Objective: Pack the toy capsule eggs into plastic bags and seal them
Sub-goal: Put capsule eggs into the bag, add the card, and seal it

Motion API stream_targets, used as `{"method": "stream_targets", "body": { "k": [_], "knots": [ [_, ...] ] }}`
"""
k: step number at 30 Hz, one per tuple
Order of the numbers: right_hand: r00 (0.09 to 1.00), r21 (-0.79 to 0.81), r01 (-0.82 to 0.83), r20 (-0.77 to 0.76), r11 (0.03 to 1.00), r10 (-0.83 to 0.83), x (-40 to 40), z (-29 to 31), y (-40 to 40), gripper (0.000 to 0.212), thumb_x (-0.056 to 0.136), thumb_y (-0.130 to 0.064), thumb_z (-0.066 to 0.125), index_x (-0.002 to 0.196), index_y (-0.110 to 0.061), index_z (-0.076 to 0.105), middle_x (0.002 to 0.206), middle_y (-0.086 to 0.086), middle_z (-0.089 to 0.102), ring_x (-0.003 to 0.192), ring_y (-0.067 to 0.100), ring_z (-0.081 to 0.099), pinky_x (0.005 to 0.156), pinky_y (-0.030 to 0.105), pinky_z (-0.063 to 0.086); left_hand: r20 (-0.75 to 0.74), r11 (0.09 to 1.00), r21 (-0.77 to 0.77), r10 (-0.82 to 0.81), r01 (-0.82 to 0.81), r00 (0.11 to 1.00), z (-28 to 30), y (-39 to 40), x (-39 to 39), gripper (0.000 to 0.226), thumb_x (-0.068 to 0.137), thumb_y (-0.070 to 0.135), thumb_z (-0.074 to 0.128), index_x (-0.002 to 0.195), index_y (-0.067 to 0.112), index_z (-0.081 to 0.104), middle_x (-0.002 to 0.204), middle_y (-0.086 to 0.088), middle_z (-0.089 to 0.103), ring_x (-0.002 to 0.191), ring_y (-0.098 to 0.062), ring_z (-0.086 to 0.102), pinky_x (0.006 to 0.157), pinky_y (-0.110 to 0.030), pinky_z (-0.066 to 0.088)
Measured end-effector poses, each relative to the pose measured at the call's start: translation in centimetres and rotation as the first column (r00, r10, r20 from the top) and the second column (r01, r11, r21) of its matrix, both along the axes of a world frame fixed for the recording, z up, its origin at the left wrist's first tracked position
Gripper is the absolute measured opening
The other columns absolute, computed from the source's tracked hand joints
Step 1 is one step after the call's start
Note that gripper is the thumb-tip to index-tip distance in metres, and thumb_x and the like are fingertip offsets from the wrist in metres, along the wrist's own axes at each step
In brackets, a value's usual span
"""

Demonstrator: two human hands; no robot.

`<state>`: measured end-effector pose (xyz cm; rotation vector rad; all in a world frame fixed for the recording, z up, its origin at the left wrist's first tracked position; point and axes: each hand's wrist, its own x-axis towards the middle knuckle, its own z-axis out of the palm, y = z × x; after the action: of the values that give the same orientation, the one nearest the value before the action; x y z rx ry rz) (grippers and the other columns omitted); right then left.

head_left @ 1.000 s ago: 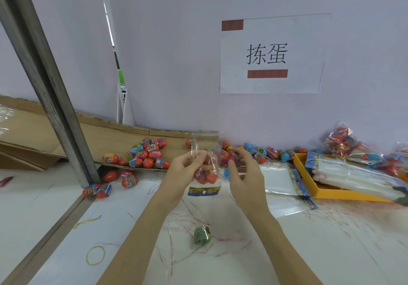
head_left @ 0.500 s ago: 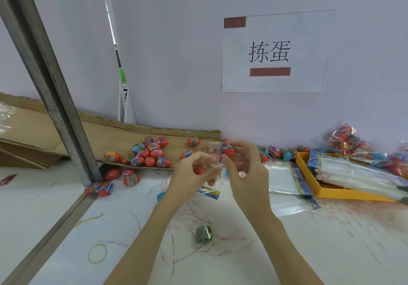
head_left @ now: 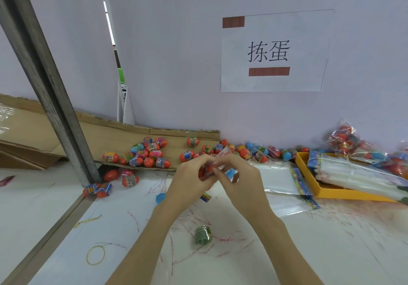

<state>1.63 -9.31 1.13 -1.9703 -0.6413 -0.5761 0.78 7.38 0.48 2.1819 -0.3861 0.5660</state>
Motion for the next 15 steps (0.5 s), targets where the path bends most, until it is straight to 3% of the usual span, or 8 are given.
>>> {"method": "stream_targets", "body": {
  "k": [4, 10, 13, 15],
  "knots": [
    [1.0, -0.051, -0.004, -0.009, 0.999, 0.004, -0.23, -0.32, 0.48, 0.012, 0.099, -0.012, 0.067, 0.101, -0.02, 0.076, 0.097, -0.014, 0.069, 0.093, 0.01, 0.058, 0.078, 0.029, 0.049, 0.043, 0.999, 0.043, 0.022, -0.024, 0.999, -0.1, -0.15, 0.0, 0.01, 0.095, 0.027, 0.07, 0.104, 0.023, 0.072, 0.081, 0.009, 0.07, 0.076, -0.013, 0.066, 0.069, -0.027, 0.056],
    [0.998, -0.116, 0.024, -0.047, 0.993, -0.029, -0.44, -0.28, 0.66, 0.026, 0.107, -0.024, 0.052, 0.094, -0.019, 0.074, 0.08, -0.022, 0.057, 0.092, 0.011, 0.051, 0.075, 0.017, 0.038, 0.146, 0.973, 0.177, 0.125, -0.15, 0.981, -0.63, -0.44, 0.11, 0.012, 0.098, 0.032, 0.066, 0.103, 0.022, 0.068, 0.083, 0.01, 0.066, 0.076, -0.011, 0.063, 0.068, -0.039, 0.056],
    [0.998, -0.088, 0.024, -0.057, 0.996, -0.029, -0.27, -0.34, 0.54, 0.026, 0.107, -0.022, 0.053, 0.096, -0.017, 0.076, 0.081, -0.02, 0.06, 0.093, 0.009, 0.053, 0.076, 0.022, 0.044, 0.054, 0.969, 0.166, 0.174, -0.181, 0.983, -0.72, -0.8, 0.35, 0.017, 0.097, 0.04, 0.066, 0.104, 0.024, 0.063, 0.085, 0.012, 0.064, 0.08, -0.01, 0.061, 0.073, -0.04, 0.057],
    [0.997, -0.005, 0.058, -0.05, 0.998, -0.058, -0.08, -0.29, 0.35, 0.024, 0.106, -0.019, 0.054, 0.097, -0.016, 0.076, 0.084, -0.023, 0.061, 0.094, 0.01, 0.055, 0.075, 0.024, 0.047, 0.001, 0.961, 0.136, 0.244, -0.241, 0.97, -0.63, -0.57, 0.53, 0.028, 0.093, 0.05, 0.068, 0.105, 0.025, 0.062, 0.086, 0.011, 0.065, 0.08, -0.01, 0.062, 0.072, -0.033, 0.056]
  ]
}}
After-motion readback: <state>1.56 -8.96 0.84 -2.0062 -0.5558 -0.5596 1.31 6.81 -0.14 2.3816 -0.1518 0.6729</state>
